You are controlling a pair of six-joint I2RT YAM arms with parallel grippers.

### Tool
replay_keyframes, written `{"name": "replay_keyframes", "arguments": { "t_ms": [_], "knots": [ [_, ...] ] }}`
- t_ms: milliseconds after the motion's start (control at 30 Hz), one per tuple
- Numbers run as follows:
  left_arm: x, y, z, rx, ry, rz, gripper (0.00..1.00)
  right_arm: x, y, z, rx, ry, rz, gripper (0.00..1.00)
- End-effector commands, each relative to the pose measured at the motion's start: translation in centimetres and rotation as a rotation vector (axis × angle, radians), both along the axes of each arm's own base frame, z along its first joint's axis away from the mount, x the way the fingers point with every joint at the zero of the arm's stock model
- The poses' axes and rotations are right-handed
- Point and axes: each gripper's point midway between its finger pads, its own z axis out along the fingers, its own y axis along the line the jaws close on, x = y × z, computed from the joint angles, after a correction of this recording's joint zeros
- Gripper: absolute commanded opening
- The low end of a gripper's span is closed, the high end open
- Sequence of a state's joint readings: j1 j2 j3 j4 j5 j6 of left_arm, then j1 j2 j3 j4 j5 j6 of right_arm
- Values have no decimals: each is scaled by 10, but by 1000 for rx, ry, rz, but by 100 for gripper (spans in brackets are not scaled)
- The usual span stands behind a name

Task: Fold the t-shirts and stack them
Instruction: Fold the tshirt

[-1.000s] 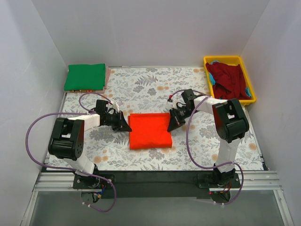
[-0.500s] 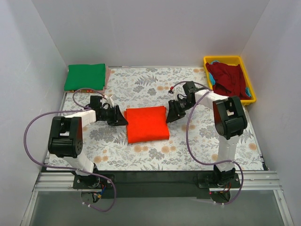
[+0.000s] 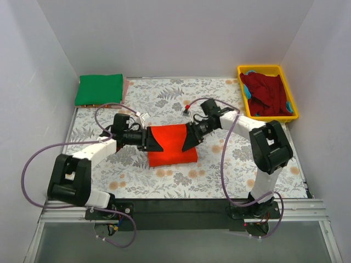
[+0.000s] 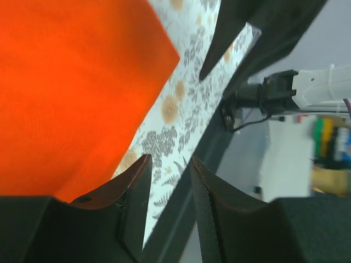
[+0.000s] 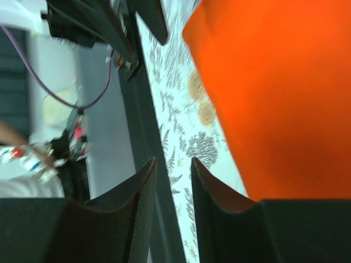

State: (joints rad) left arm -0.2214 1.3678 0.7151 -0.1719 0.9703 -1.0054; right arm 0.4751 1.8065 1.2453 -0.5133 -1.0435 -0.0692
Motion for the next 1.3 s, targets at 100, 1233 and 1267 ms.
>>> {"name": "replay_keyframes", "arguments": {
  "t_ms": [100,1233,1267],
  "knots": [
    [-14,-5,-72,77,301,-1,30,-51,8,-71,-66,262,87,36],
    [183,38,-96,-5,115,253,36,175,5,-115,-53,64,-331,43],
    [188,38,-99,-3,118,255,37,180,0,-116,-60,55,-347,43]
  ]
}}
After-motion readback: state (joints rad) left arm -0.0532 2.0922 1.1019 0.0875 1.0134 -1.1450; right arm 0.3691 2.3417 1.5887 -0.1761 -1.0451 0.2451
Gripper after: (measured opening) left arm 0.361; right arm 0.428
